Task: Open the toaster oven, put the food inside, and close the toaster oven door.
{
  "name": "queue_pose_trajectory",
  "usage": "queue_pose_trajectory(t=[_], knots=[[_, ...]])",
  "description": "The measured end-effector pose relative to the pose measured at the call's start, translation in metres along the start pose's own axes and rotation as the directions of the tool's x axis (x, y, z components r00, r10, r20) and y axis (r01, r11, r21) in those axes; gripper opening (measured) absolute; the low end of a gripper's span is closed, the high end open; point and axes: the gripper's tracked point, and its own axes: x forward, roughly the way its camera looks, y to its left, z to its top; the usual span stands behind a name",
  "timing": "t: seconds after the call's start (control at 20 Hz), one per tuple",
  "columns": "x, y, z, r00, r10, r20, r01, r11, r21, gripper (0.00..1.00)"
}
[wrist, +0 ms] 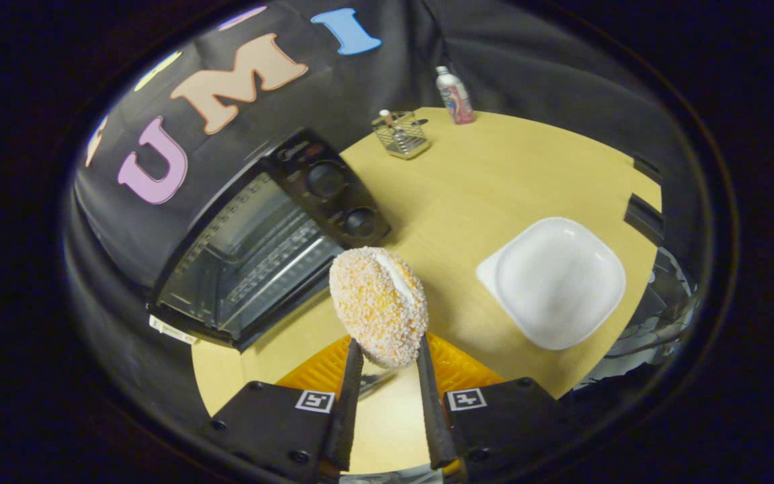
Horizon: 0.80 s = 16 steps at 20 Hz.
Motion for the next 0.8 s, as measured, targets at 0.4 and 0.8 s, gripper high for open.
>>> queue_pose_trajectory(t=[0.4, 0.8], knots=[[0.018, 0.124, -0.006, 0.991, 0.087, 0.099, -0.101, 0.984, 0.146, 0.46], [0.065, 0.169, 0.009, 0.980, 0.044, 0.192, -0.102, 0.946, 0.306, 0.46]])
